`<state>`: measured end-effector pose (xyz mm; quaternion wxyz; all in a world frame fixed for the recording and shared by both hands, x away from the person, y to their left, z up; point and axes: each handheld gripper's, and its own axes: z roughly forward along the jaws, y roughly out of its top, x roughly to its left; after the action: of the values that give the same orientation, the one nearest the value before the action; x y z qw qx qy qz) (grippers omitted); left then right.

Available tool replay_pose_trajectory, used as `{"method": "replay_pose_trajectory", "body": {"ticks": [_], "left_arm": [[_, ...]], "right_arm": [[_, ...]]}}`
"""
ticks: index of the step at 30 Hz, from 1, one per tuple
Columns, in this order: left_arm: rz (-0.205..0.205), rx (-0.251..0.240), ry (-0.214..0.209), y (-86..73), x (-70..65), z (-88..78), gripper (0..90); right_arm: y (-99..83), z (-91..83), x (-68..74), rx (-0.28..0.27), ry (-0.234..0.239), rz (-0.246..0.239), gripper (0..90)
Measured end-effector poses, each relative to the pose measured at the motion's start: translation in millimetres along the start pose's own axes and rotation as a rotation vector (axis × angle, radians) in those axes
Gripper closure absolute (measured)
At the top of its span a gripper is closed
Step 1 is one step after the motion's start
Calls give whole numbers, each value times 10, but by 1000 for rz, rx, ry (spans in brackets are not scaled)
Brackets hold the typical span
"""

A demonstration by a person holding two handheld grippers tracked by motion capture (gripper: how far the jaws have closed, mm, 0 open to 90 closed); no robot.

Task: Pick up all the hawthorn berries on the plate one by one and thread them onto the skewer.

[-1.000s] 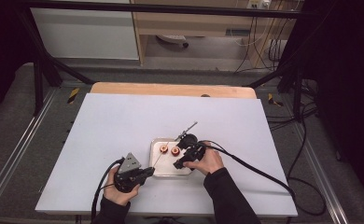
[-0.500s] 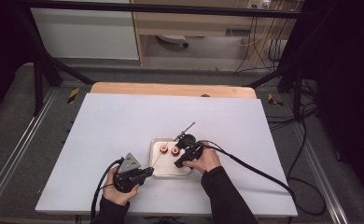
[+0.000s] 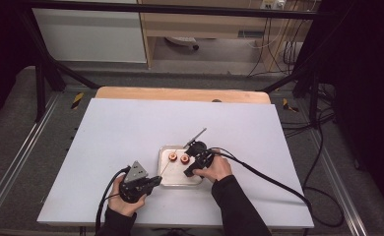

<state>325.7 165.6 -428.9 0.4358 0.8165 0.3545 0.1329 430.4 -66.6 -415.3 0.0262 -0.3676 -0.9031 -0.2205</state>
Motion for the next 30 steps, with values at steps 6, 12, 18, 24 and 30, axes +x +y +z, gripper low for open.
{"method": "replay_pose_trajectory", "body": {"ticks": [6,12,18,24,30], "left_arm": [[-8,-22,5,3,-24,-32,883],[-12,-34,10,11,-61,-22,884],[-5,-41,12,25,-100,4,883],[-17,-53,8,49,-151,30,884],[-35,-50,1,69,-201,68,884]], "right_arm": [[-9,-227,-5,-94,15,34,605],[-92,-456,-39,-243,45,79,605],[-240,-566,-115,-399,88,131,606],[-382,-614,-150,-552,129,174,606],[-500,-592,-195,-703,180,240,606]]}}
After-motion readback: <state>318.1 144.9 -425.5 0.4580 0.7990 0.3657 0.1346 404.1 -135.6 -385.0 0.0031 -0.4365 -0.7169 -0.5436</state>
